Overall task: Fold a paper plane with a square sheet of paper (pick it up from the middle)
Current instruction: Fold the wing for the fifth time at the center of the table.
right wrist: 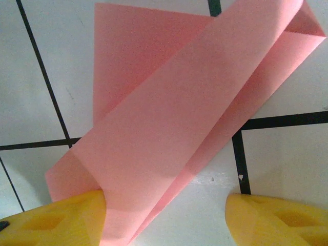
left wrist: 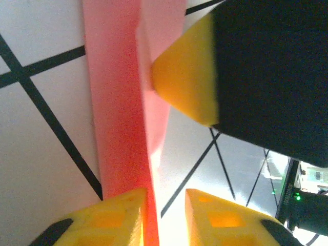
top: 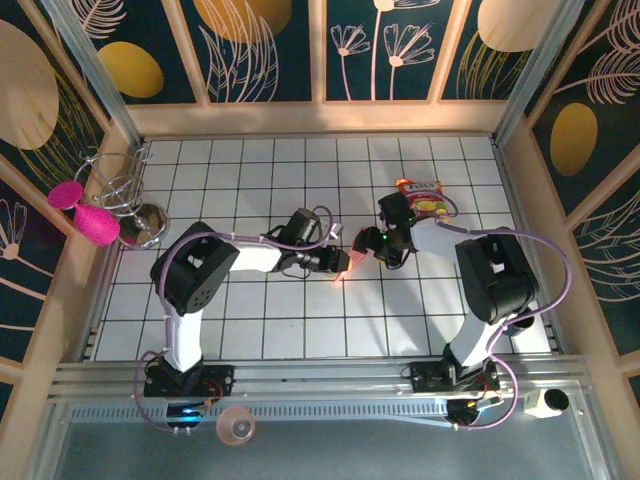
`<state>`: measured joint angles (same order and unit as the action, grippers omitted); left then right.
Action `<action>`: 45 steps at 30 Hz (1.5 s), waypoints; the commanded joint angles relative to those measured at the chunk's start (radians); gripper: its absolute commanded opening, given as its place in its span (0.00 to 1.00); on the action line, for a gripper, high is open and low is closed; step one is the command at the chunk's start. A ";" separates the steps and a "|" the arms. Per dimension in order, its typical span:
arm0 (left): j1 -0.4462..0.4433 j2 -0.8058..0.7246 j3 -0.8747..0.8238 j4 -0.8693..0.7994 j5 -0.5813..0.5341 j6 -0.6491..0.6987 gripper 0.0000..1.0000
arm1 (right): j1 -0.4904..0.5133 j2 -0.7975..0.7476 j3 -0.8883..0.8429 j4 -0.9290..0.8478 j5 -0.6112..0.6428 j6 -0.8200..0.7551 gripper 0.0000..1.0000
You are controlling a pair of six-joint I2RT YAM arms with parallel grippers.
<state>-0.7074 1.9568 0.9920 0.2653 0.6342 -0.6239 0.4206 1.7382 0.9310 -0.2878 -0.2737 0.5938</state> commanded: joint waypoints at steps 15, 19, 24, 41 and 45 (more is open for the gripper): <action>-0.016 -0.088 -0.066 -0.040 -0.177 0.026 0.42 | 0.018 0.157 -0.018 0.086 0.096 0.024 0.66; -0.034 -0.069 -0.043 -0.056 -0.178 0.031 0.41 | 0.018 0.167 -0.017 0.082 0.094 0.032 0.66; -0.053 -0.052 -0.026 -0.099 -0.200 0.051 0.43 | 0.020 0.176 -0.020 0.084 0.096 0.038 0.66; -0.064 0.010 0.030 -0.196 -0.294 0.026 0.22 | 0.017 0.193 -0.034 0.079 0.103 0.048 0.65; -0.063 0.030 0.040 -0.205 -0.288 0.025 0.21 | 0.014 0.184 -0.038 0.078 0.097 0.052 0.62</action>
<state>-0.7681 1.9388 1.0153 0.1158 0.3695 -0.5949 0.4252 1.7638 0.9596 -0.3229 -0.2504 0.6456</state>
